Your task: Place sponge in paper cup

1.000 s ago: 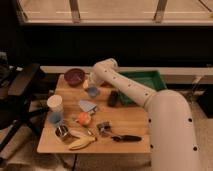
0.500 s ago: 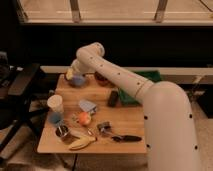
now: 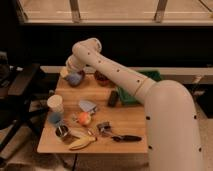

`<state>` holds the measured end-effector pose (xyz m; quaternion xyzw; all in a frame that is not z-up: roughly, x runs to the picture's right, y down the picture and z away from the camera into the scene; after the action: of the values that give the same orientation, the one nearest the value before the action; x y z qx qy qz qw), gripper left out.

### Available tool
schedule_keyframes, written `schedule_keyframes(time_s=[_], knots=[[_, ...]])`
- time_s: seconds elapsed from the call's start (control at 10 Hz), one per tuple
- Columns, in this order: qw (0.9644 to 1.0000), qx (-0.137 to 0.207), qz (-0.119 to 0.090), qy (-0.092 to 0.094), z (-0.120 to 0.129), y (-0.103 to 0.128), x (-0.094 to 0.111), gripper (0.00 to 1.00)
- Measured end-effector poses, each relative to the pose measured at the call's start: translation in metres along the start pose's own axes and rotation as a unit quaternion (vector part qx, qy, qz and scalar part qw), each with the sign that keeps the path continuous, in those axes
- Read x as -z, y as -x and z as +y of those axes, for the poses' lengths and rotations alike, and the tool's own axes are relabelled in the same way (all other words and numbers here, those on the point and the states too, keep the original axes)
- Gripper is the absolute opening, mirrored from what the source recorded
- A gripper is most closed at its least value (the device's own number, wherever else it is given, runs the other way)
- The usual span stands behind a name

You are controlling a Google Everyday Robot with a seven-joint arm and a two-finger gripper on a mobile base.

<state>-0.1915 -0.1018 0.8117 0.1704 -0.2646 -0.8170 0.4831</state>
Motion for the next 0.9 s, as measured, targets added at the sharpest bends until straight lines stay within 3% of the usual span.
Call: schedule_keyframes(time_s=[0.2, 0.4, 0.6, 0.8, 0.9], knots=[[1.0000, 0.007, -0.003, -0.004, -0.002, 0.000, 0.000, 0.00], [0.9995, 0.024, -0.012, -0.017, -0.022, 0.003, -0.007, 0.00], [0.9978, 0.050, -0.025, -0.036, -0.064, 0.003, -0.022, 0.00], [0.9936, 0.079, -0.043, -0.069, -0.122, 0.007, -0.045, 0.00], [0.9917, 0.085, -0.051, -0.082, -0.138, 0.013, -0.052, 0.00]])
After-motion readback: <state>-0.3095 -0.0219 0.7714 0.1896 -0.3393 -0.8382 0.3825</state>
